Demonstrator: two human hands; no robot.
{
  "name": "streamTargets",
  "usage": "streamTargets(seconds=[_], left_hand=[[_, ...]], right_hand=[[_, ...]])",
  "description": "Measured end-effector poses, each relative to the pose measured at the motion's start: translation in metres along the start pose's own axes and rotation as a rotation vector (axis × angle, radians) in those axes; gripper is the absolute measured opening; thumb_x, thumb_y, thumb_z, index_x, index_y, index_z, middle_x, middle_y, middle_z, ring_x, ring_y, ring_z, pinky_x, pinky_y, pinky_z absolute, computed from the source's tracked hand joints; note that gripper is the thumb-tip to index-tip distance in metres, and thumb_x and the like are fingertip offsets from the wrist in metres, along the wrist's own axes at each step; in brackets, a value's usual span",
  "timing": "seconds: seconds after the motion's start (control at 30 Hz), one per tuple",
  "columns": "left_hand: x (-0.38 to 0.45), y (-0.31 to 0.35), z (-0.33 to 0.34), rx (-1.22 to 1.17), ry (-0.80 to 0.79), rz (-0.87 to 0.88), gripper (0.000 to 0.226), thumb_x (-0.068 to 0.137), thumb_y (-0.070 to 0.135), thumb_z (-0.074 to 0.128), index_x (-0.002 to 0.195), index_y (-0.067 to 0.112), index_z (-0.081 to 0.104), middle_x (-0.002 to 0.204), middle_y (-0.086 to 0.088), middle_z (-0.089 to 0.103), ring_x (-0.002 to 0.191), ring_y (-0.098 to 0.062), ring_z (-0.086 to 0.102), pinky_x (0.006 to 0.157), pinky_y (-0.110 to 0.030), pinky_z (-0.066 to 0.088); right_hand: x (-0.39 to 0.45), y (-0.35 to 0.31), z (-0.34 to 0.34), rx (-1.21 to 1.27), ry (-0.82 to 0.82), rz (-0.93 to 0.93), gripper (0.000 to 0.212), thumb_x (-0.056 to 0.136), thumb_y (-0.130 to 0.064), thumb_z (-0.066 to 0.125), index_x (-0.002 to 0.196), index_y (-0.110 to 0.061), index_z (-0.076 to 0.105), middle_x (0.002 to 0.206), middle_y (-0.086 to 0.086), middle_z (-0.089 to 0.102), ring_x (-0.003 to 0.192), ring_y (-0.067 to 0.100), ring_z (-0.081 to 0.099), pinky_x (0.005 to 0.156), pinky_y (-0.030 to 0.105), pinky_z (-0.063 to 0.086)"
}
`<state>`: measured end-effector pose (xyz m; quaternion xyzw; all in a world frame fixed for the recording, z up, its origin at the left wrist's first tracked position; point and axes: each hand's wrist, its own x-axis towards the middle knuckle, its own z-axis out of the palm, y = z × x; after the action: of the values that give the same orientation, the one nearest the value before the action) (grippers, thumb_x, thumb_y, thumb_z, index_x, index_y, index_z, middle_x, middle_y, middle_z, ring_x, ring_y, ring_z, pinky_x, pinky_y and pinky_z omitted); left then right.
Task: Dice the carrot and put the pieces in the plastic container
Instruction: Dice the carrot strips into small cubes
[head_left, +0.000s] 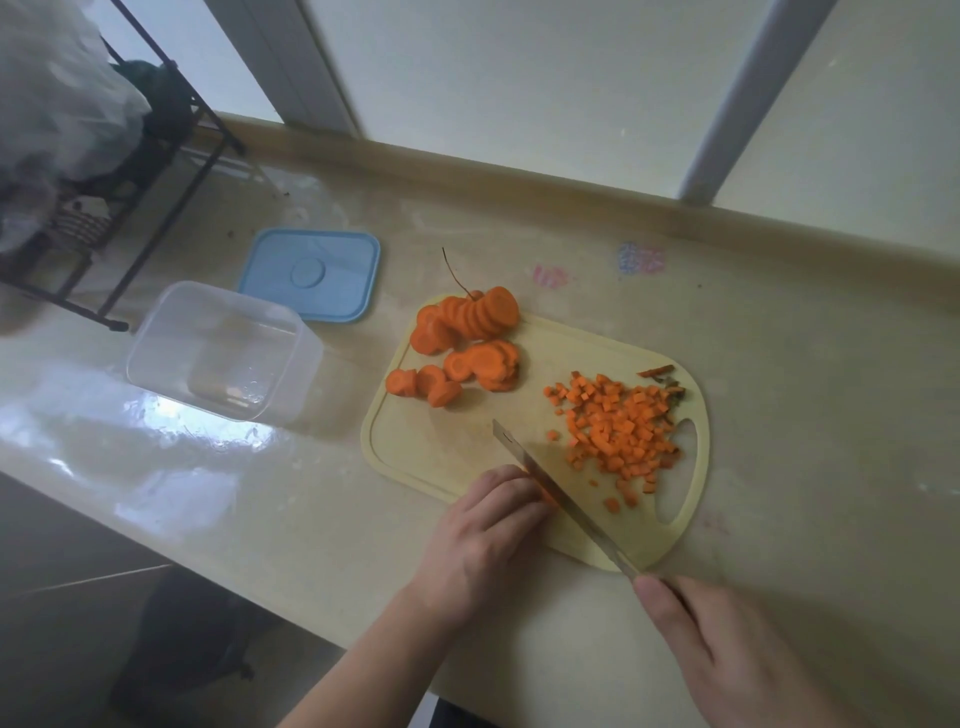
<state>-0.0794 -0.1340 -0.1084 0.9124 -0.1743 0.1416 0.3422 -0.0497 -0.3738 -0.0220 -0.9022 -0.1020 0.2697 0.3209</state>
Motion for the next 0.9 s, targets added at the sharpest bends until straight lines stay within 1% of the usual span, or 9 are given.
streamTargets(seconds=[0.2,0.27,0.33,0.37,0.47,0.6,0.7,0.83,0.9], left_hand=[[0.0,-0.001,0.0,0.034,0.005,-0.015,0.02,0.088,0.0,0.072,0.108,-0.001,0.073,0.114,-0.013,0.068,0.11,-0.031,0.062,0.094,-0.037,0.053],[0.0,-0.001,0.001,0.032,0.003,-0.031,0.022,0.086,-0.002,0.075,0.108,-0.001,0.074,0.114,-0.012,0.068,0.111,-0.03,0.061,0.094,-0.036,0.053],[0.0,-0.001,0.002,0.03,0.007,-0.041,0.023,0.085,-0.002,0.078,0.107,-0.001,0.074,0.114,-0.012,0.069,0.112,-0.03,0.061,0.093,-0.036,0.054],[-0.001,-0.001,0.003,0.025,0.01,-0.043,0.024,0.084,-0.002,0.079,0.107,-0.001,0.074,0.114,-0.013,0.069,0.111,-0.03,0.062,0.093,-0.037,0.054],[0.0,0.0,0.004,0.026,-0.004,-0.036,0.031,0.079,-0.005,0.084,0.108,-0.001,0.074,0.114,-0.013,0.07,0.115,-0.03,0.062,0.094,-0.039,0.053],[0.001,0.001,0.002,0.029,0.009,-0.027,0.029,0.079,-0.004,0.084,0.107,-0.001,0.074,0.111,-0.012,0.068,0.11,-0.03,0.063,0.091,-0.039,0.054],[0.002,0.003,0.002,0.048,0.024,-0.009,0.021,0.084,0.001,0.082,0.103,-0.001,0.074,0.106,-0.013,0.068,0.102,-0.032,0.063,0.088,-0.039,0.053],[-0.002,0.0,0.004,0.06,0.016,-0.026,0.025,0.082,-0.002,0.083,0.106,0.0,0.074,0.108,-0.013,0.067,0.106,-0.032,0.062,0.091,-0.039,0.053],[-0.006,-0.001,0.004,0.053,0.004,-0.031,0.029,0.082,-0.003,0.082,0.109,0.0,0.074,0.111,-0.013,0.067,0.109,-0.032,0.062,0.092,-0.04,0.053]], right_hand=[[-0.005,0.012,0.003,-0.005,-0.008,0.029,0.103,0.062,-0.097,-0.001,0.068,-0.013,0.058,0.073,-0.009,0.065,0.068,0.0,0.059,0.065,0.025,0.046],[-0.008,0.012,0.002,-0.063,-0.031,-0.021,0.096,0.073,-0.091,0.001,0.063,-0.015,0.06,0.065,-0.005,0.065,0.073,0.002,0.059,0.067,0.021,0.044],[-0.009,0.012,0.003,-0.259,0.082,-0.127,0.086,0.09,-0.075,0.006,0.056,-0.02,0.061,0.054,-0.007,0.061,0.076,0.005,0.056,0.063,0.015,0.04],[-0.007,0.008,0.003,-0.299,0.066,-0.114,0.086,0.09,-0.074,0.003,0.058,-0.02,0.062,0.057,-0.008,0.062,0.075,0.007,0.057,0.063,0.015,0.039],[0.001,0.002,0.016,-0.191,0.032,-0.009,0.097,0.069,-0.086,-0.013,0.076,-0.023,0.059,0.075,-0.007,0.067,0.078,0.006,0.063,0.07,0.025,0.048],[0.014,-0.004,0.019,-0.06,0.015,-0.004,0.088,0.071,-0.088,-0.001,0.071,-0.02,0.055,0.067,-0.003,0.064,0.07,0.009,0.062,0.067,0.036,0.049],[0.016,0.004,0.01,0.025,0.018,0.027,0.092,0.068,-0.092,0.002,0.067,-0.018,0.057,0.066,-0.011,0.064,0.065,0.006,0.061,0.063,0.034,0.046],[0.011,0.003,0.008,0.023,0.012,0.052,0.092,0.069,-0.092,0.004,0.064,-0.015,0.055,0.067,-0.017,0.063,0.062,0.002,0.059,0.055,0.024,0.041],[0.009,-0.001,0.007,0.035,0.033,0.058,0.095,0.066,-0.094,0.003,0.065,-0.014,0.055,0.07,-0.016,0.064,0.063,0.001,0.059,0.056,0.024,0.04]])
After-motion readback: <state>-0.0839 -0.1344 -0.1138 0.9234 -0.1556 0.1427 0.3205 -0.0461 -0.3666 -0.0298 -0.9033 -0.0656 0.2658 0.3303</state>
